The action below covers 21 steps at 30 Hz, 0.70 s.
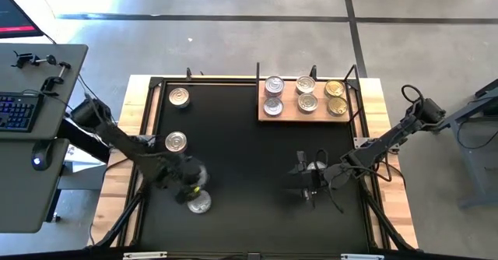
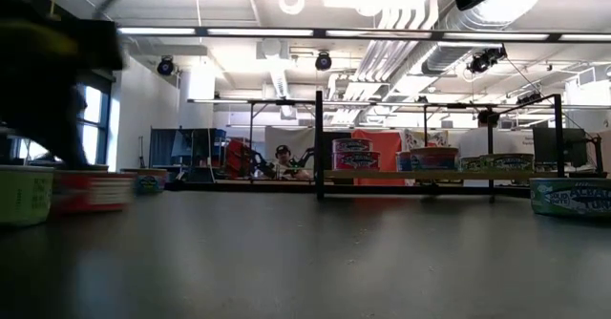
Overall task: Stack canned seafood by type on shelf
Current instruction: Stack the red tuna can on top of the other red tuna can on the shelf
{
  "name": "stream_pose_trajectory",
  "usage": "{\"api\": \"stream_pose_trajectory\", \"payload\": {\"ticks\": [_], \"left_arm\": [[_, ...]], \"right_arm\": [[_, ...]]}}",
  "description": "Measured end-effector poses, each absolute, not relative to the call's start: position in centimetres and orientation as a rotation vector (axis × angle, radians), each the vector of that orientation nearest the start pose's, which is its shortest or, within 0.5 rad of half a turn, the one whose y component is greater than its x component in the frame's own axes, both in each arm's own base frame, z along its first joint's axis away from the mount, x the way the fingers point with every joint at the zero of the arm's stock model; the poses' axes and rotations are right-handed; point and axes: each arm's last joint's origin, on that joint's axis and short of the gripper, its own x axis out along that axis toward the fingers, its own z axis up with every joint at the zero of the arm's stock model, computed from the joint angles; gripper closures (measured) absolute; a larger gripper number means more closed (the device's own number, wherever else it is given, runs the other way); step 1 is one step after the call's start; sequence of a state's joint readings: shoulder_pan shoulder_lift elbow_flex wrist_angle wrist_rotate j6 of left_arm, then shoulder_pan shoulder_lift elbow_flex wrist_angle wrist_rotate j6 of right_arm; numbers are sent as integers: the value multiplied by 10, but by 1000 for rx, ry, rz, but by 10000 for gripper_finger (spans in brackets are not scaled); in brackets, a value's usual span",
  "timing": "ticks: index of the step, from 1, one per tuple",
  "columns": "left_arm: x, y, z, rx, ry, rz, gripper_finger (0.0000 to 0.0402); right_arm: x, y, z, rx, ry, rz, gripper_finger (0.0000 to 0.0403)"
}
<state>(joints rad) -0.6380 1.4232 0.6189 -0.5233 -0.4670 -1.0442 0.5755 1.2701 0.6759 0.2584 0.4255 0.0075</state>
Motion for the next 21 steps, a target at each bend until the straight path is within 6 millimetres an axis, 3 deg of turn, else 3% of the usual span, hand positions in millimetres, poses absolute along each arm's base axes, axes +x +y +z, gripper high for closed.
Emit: {"api": "stream_pose_trajectory", "payload": {"ticks": [9,13,21], "left_arm": [[267,-77,122,-225,669,233,401],[299,-63,135,-186,532,131,401],[319,-74,163,240,594,-73,387]], "right_arm": [[231,135,237,-135,297,145,219],[231,135,237,-109,299,141,219],[231,134,237,-46,299,80,219]]}}
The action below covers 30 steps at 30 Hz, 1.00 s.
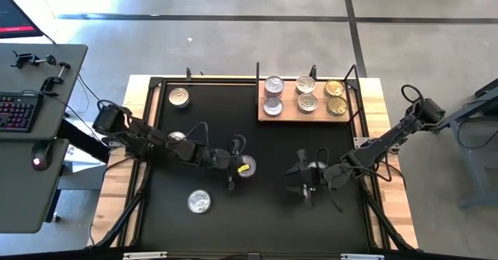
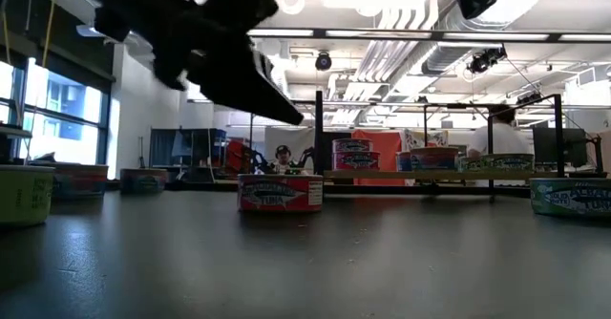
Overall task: Stack canned seafood by type on shelf
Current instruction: Stack the red tuna can on top of the other red tuna can on the shelf
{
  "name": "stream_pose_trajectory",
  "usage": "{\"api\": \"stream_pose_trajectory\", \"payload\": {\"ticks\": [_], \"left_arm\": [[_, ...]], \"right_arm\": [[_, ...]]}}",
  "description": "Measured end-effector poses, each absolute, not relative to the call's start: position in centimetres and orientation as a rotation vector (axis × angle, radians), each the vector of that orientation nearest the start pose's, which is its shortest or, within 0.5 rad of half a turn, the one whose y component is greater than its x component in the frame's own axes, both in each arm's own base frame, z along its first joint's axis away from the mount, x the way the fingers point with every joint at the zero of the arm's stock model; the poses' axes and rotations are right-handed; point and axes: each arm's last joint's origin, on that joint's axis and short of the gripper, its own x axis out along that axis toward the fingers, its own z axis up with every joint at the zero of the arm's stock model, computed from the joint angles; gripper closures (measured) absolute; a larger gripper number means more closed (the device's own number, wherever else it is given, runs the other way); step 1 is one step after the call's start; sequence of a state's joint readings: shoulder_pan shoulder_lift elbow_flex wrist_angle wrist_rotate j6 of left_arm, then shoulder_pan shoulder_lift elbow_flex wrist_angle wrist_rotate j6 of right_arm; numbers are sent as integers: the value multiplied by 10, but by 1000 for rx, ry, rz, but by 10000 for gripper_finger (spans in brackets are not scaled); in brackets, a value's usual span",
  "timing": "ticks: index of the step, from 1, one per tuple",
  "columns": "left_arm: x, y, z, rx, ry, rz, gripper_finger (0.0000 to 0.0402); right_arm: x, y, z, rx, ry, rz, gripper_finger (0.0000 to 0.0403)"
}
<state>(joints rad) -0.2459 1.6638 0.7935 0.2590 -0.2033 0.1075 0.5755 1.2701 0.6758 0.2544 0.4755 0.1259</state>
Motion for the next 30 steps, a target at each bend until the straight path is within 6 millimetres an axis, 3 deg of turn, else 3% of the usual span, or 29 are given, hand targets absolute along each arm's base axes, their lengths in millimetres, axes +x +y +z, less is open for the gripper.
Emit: {"api": "stream_pose_trajectory", "payload": {"ticks": [8,12,17,24,30], "left_arm": [[313,-88,152,472,667,-229,281],[315,-88,134,529,721,-254,262],[319,-88,115,623,763,-136,287],[319,-92,111,663,769,-62,385],[319,-93,115,659,744,-57,396]], "right_arm": [[230,131,234,4,308,-32,219],[230,131,234,7,305,-32,219],[230,130,235,3,298,-50,219],[230,130,235,-1,297,-54,219],[230,130,235,-1,297,-54,219]]}}
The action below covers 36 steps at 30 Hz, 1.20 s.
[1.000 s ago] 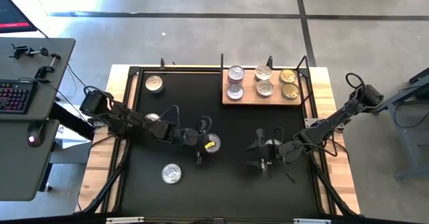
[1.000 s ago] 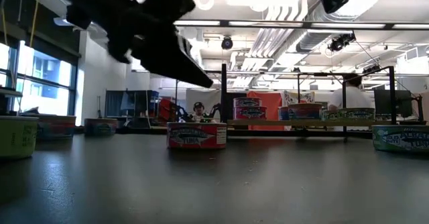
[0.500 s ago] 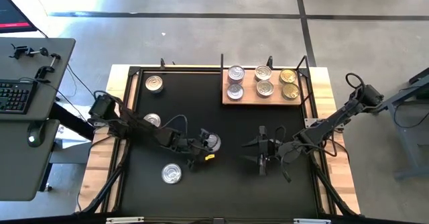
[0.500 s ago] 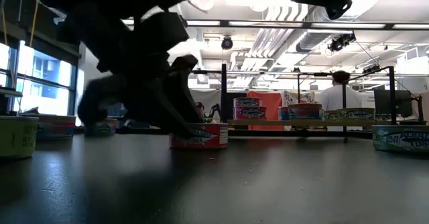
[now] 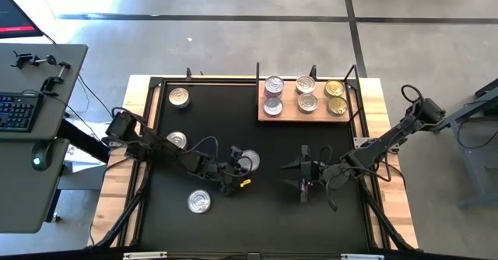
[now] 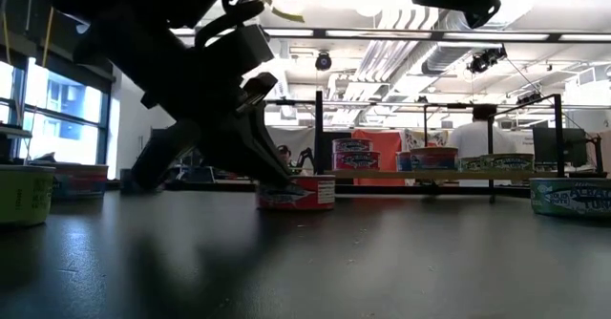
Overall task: Stack canned seafood by type on shelf
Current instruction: Stack the red tuna can on top of the other red tuna can on the shelf
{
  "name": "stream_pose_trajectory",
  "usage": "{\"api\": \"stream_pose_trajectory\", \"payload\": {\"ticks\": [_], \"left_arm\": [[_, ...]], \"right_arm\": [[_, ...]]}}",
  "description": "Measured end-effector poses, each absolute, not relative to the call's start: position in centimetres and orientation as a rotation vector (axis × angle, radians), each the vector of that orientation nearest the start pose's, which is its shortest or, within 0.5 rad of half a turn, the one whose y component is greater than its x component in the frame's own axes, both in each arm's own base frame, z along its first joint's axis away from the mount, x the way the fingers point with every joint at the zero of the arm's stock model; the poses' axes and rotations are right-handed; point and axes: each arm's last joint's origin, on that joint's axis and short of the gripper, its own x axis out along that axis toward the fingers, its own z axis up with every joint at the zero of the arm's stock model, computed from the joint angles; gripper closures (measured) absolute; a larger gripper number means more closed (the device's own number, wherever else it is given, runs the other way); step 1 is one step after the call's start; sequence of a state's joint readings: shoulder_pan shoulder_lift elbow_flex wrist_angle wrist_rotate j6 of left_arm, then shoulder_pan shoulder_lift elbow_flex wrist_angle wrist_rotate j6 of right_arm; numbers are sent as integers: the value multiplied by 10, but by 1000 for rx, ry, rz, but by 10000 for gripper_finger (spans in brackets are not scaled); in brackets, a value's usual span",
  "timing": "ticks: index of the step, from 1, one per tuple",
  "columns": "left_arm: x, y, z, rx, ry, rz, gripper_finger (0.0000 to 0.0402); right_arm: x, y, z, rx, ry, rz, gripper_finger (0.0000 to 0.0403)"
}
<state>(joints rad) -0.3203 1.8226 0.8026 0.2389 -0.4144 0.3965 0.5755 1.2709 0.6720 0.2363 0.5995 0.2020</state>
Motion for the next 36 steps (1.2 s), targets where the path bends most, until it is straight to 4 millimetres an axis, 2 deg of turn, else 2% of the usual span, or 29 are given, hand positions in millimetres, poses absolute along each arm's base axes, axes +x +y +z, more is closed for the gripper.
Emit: {"api": "stream_pose_trajectory", "payload": {"ticks": [5,12,16,21,26,32,36], "left_arm": [[321,-100,124,650,716,-78,400],[335,-110,145,647,668,-85,401],[344,-112,158,653,626,-78,401],[360,-105,177,668,585,-48,401],[384,-79,208,662,539,28,401],[414,-23,243,610,543,95,401],[433,11,246,576,573,98,401]], "right_arm": [[230,130,234,-2,301,-54,219],[227,133,233,-7,314,-42,219],[218,147,231,8,335,4,219],[197,160,218,55,422,-60,219],[178,166,208,107,475,-150,219],[168,169,206,80,433,-222,219],[167,168,206,58,421,-238,219]]}}
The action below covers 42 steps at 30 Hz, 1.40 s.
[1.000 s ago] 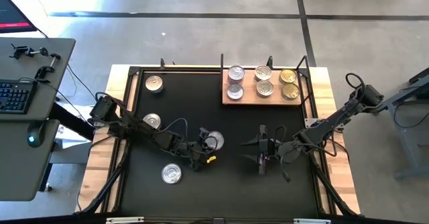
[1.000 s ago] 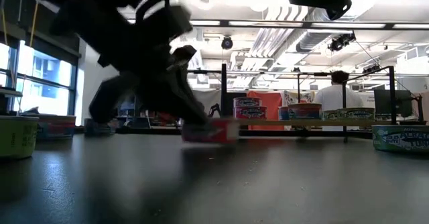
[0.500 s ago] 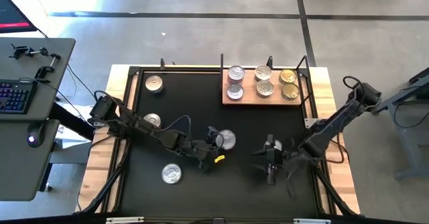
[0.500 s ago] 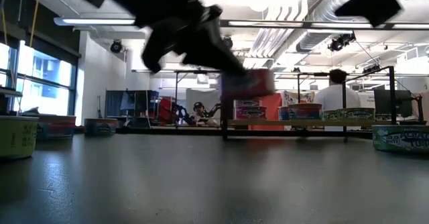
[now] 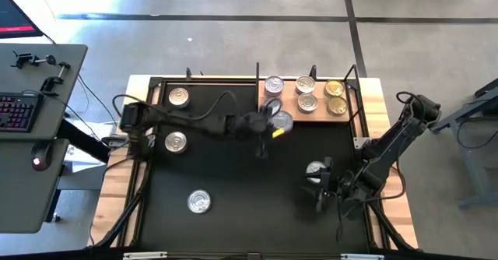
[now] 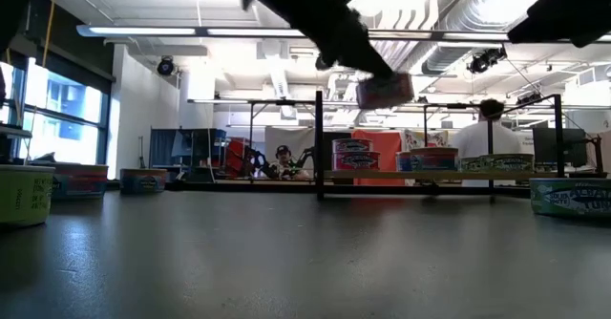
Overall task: Stack canned seafood by type on shelf
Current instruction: Stack the red tuna can on top of the other red tuna can on the shelf, then stack the blue-pink tuna can on top of the other blue-pink tuna can on the shelf
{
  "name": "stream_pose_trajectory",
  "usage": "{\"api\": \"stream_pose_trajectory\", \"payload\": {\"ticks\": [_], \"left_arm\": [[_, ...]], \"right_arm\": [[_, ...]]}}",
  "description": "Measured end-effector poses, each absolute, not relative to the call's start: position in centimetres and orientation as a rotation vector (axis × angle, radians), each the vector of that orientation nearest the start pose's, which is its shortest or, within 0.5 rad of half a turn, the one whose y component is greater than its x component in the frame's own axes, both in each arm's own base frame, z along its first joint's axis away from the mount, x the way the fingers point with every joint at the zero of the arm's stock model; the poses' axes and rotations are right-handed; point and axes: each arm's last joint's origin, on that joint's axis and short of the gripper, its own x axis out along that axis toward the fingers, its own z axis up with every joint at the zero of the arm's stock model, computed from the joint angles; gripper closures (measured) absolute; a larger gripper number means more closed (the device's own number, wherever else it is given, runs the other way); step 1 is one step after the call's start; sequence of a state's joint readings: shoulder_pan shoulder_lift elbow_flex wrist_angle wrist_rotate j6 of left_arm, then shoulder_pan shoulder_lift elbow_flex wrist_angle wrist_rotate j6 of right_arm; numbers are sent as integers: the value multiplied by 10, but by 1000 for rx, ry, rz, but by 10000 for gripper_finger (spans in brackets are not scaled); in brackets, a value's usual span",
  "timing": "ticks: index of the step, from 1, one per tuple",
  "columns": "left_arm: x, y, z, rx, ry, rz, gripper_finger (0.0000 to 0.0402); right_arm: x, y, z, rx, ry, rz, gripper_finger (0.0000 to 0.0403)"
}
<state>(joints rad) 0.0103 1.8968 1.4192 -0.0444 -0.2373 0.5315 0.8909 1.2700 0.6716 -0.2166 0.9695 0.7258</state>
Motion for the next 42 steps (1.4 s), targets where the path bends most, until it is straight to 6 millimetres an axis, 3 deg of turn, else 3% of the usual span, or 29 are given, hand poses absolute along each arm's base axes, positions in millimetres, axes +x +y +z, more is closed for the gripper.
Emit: {"api": "stream_pose_trajectory", "payload": {"ticks": [7,17,29,42], "left_arm": [[453,56,230,584,714,163,401],[449,92,223,532,770,253,401],[446,97,219,504,798,257,389],[446,99,221,496,798,290,308]], "right_arm": [[166,168,205,59,422,-246,219],[166,168,205,60,422,-246,219],[166,168,205,68,421,-247,219],[166,168,205,68,421,-247,219]]}}
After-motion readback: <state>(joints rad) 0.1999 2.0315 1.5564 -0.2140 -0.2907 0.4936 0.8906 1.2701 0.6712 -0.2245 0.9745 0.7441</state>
